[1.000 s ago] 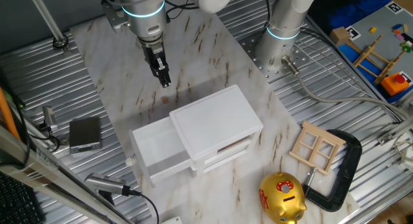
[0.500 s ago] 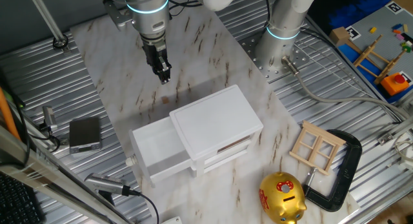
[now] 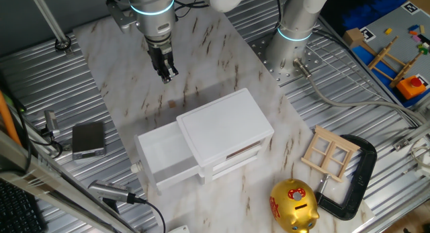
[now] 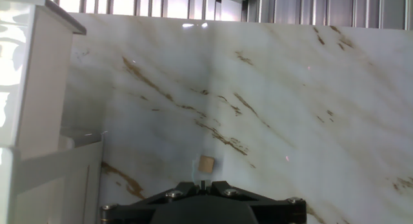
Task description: Put things in the drawer
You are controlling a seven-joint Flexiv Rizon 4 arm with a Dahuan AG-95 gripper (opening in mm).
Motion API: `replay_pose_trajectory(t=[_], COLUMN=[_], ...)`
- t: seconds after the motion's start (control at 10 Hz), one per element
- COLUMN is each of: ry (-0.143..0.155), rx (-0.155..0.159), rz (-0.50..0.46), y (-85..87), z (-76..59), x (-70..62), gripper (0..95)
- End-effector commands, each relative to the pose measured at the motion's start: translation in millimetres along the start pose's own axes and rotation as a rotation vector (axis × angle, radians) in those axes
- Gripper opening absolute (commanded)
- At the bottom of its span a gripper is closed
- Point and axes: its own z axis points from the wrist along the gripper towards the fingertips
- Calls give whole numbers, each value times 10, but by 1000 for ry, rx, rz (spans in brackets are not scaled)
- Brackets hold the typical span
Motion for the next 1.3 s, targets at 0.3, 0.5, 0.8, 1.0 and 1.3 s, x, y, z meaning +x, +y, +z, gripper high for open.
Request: replay_pose_trajectory(t=[0.3,0.5,0.8,1.0,1.3], ry=[0,0,0,0,1], rx=[0,0,0,-1,1], rz=[0,0,-1,-17,-73], y=[2,2,2,2,2], z=[3,3,3,3,3], x=[-7,-7,-7,-7,-7], gripper=[0,0,0,0,0])
